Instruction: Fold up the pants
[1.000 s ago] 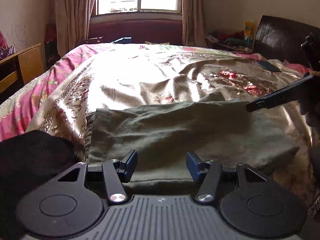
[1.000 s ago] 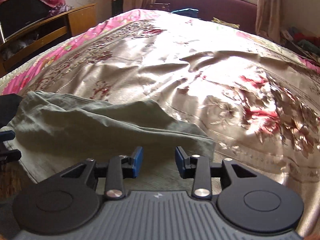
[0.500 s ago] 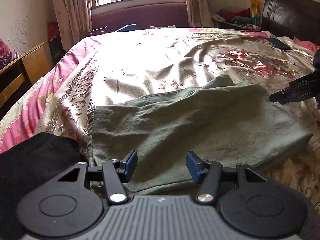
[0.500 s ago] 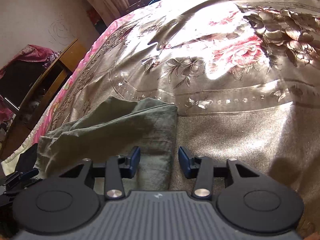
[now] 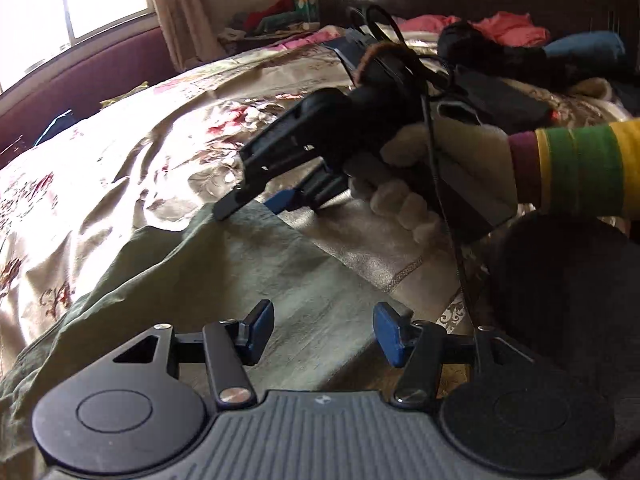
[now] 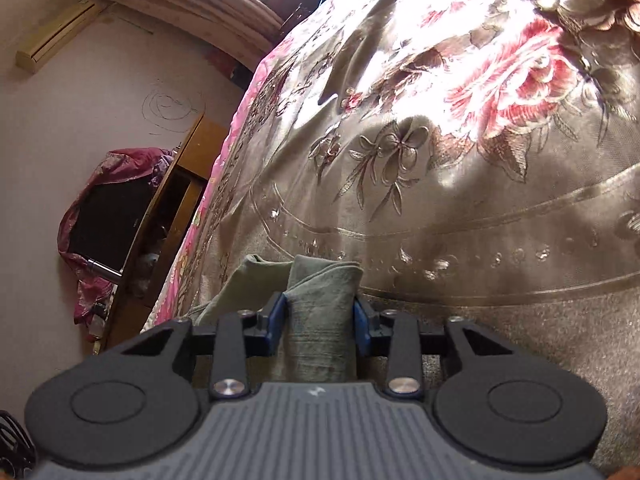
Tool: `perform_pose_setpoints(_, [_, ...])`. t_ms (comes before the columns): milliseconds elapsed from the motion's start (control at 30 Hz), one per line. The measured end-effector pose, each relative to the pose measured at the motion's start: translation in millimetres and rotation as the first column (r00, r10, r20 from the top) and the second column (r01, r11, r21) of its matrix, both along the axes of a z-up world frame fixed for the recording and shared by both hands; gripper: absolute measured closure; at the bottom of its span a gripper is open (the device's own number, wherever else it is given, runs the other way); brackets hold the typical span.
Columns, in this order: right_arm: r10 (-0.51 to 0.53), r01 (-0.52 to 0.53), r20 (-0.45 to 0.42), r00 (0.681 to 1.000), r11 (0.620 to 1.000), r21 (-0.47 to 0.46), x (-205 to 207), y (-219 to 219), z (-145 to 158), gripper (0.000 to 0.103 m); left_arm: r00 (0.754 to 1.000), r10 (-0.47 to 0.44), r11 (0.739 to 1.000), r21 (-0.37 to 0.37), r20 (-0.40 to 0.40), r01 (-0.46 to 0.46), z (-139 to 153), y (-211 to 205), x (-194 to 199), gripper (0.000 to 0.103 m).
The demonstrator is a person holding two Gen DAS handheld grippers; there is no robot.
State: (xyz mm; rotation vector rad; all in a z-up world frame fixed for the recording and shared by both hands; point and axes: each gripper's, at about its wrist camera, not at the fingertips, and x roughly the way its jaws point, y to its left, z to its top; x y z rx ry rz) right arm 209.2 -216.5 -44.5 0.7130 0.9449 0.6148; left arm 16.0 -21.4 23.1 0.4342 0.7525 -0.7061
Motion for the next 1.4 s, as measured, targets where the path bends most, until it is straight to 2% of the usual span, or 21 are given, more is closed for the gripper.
perform_pose_setpoints(33, [0.004, -0.004, -0.010, 1.000, 1.000, -0.026, 2, 3, -1, 0.091, 1.000, -0.013, 0.999, 0.047, -0.006, 0.013, -7, -12, 4, 0.035])
perform_pose_setpoints(67, [0.003, -0.003, -0.017, 1.000, 1.000, -0.024, 3, 3, -1, 0.094, 0.999, -0.017, 0.997, 0.075, -0.027, 0.019, -12, -20, 10, 0.035])
perform_pose_setpoints(133, [-0.004, 0.004, -0.037, 0.999, 1.000, -0.013, 2, -5, 0, 0.096, 0.994, -0.009, 0.997, 0.077, -0.107, 0.017, -19, -27, 23, 0.037])
perform_pose_setpoints(200, [-0.010, 0.009, -0.021, 1.000, 0.998, -0.068, -2, -21, 7, 0.098, 0.978, 0.002, 1.000, 0.011, -0.211, 0.000, -18, -32, 30, 0.041])
perform_pose_setpoints(300, [-0.052, 0.052, 0.000, 0.999, 0.988, -0.145, -5, -48, 18, 0.099, 0.962, -0.044, 0.996, -0.081, -0.269, 0.023, -22, -46, 29, 0.041])
perform_pose_setpoints(367, [-0.079, 0.087, 0.040, 0.996, 0.961, -0.261, -3, -58, 27, 0.098, 0.965, -0.062, 0.994, -0.101, -0.255, 0.037, -30, -62, 27, 0.038])
perform_pose_setpoints(433, [-0.066, 0.078, 0.049, 0.997, 0.944, -0.322, -2, -61, 32, 0.097, 0.973, -0.073, 0.995, -0.082, -0.219, 0.056, -30, -74, 26, 0.038])
perform_pose_setpoints(500, [-0.061, 0.078, 0.058, 0.996, 0.929, -0.362, -6, -64, 42, 0.091, 0.974, -0.091, 0.992, -0.105, -0.206, 0.071, -20, -71, 25, 0.038])
perform_pose_setpoints(533, [-0.073, 0.100, 0.083, 0.994, 0.918, -0.384, -9, -65, 48, 0.085, 0.977, -0.089, 0.991, -0.115, -0.194, 0.068, -14, -65, 25, 0.038])
perform_pose_setpoints(600, [-0.090, 0.168, 0.190, 0.978, 0.876, -0.452, -18, -62, 68, 0.085, 0.990, -0.053, 0.993, -0.113, -0.133, 0.038, -1, -42, 27, 0.037])
perform_pose_setpoints(667, [-0.065, 0.158, 0.228, 0.972, 0.892, -0.422, -18, -56, 78, 0.085, 0.997, 0.025, 0.995, -0.094, -0.066, -0.031, 7, -13, 31, 0.036])
perform_pose_setpoints(700, [-0.022, 0.112, 0.230, 0.973, 0.915, -0.388, -12, -45, 82, 0.085, 0.996, 0.070, 0.994, -0.082, -0.048, -0.074, 9, 3, 36, 0.035])
perform_pose_setpoints(800, [0.090, 0.002, 0.210, 0.974, 0.916, -0.400, 11, -3, 77, 0.083, 0.974, 0.224, 0.974, -0.038, -0.020, -0.225, 5, 49, 54, 0.035])
perform_pose_setpoints(967, [0.215, -0.154, 0.108, 0.971, 0.899, -0.409, 52, 50, 51, 0.082, 0.901, 0.433, 0.900, 0.032, 0.039, -0.434, -11, 123, 66, 0.035])
perform_pose_setpoints(1000, [0.227, -0.174, 0.087, 0.970, 0.898, -0.403, 57, 53, 47, 0.087, 0.889, 0.456, 0.888, 0.038, 0.041, -0.458, -16, 133, 66, 0.035])
perform_pose_setpoints(1033, [0.245, -0.199, 0.064, 0.967, 0.893, -0.404, 56, 53, 43, 0.099, 0.874, 0.484, 0.873, 0.040, 0.037, -0.486, -23, 145, 66, 0.035])
perform_pose_setpoints(1067, [0.254, -0.210, 0.052, 0.966, 0.885, -0.416, 56, 53, 42, 0.100, 0.868, 0.496, 0.868, 0.023, 0.027, -0.496, -25, 152, 65, 0.034])
perform_pose_setpoints(1200, [0.164, -0.122, 0.044, 0.985, 0.864, -0.489, 67, 41, 40, 0.103, 0.859, 0.511, 0.859, -0.037, 0.018, -0.510, -32, 160, 62, 0.033])
perform_pose_setpoints(1300, [0.089, -0.048, 0.062, 0.994, 0.873, -0.485, 75, 35, 45, 0.103, 0.852, 0.524, 0.851, -0.053, 0.012, -0.522, -30, 157, 63, 0.033])
perform_pose_setpoints(1367, [0.118, -0.053, 0.101, 0.988, 0.868, -0.494, 67, 41, 55, 0.095, 0.851, 0.525, 0.851, -0.058, 0.020, -0.523, -25, 156, 61, 0.033])
perform_pose_setpoints(1400, [0.139, -0.058, 0.129, 0.982, 0.868, -0.492, 59, 48, 62, 0.094, 0.850, 0.526, 0.850, -0.056, 0.030, -0.524, -24, 157, 60, 0.033])
